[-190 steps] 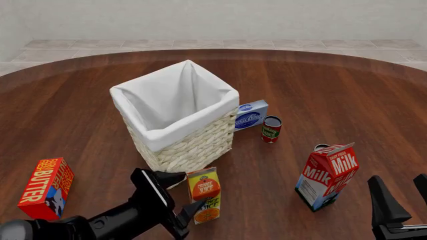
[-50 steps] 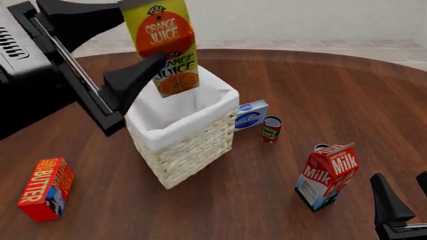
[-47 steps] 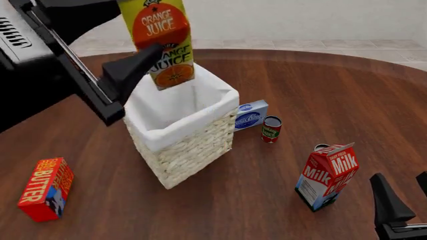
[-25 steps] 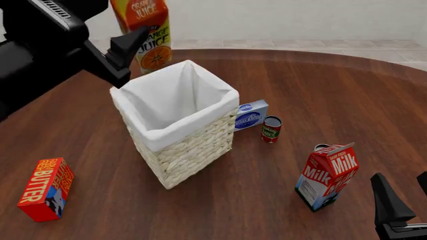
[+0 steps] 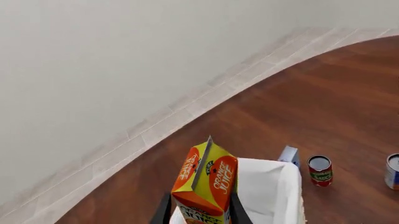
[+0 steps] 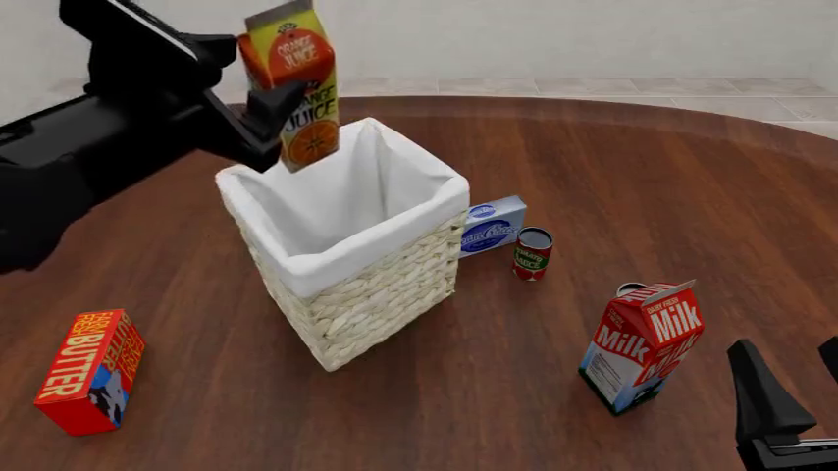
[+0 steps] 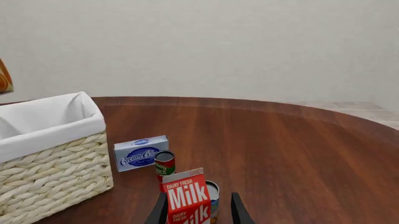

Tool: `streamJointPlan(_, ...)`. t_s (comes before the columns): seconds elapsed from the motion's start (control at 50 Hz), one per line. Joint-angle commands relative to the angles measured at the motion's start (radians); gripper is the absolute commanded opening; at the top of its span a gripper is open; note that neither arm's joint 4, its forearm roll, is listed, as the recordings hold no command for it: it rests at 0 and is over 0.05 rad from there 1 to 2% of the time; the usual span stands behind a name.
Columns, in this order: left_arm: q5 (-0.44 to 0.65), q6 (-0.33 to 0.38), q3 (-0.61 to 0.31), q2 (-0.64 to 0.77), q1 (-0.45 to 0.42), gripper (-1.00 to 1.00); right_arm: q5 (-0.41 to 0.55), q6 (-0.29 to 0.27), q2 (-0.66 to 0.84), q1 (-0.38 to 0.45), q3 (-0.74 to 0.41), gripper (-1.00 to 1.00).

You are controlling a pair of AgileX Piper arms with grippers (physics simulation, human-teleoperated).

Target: Pick up the orange juice, and put it in the basket.

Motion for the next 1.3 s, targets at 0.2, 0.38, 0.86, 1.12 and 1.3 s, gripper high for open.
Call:
streamJointPlan(0.2, 0.018, -0.071, 0.001, 0.071, 0.005, -1.0, -0.004, 0.001, 0.0, -0.001, 0.003, 1.0)
streamJointPlan(0.38, 0.025, -0.085, 0.009, 0.118, 0.003, -1.0, -0.004, 0.001, 0.0, 0.001, 0.003, 1.0)
streamJointPlan(0.86, 0.031, -0.098, 0.02, 0.279, 0.041, -1.0, -0.002, 0.0, 0.0, 0.001, 0.0, 1.0)
streamJointPlan(1.12, 0.028, -0.104, 0.021, 0.332, 0.047, -1.0, -0.002, 0.002, 0.0, -0.001, -0.001, 1.0)
streamJointPlan(1.3, 0.019, -0.108, 0.025, 0.343, 0.044, -1.0, -0.002, 0.003, 0.0, -0.002, -0.001, 1.0)
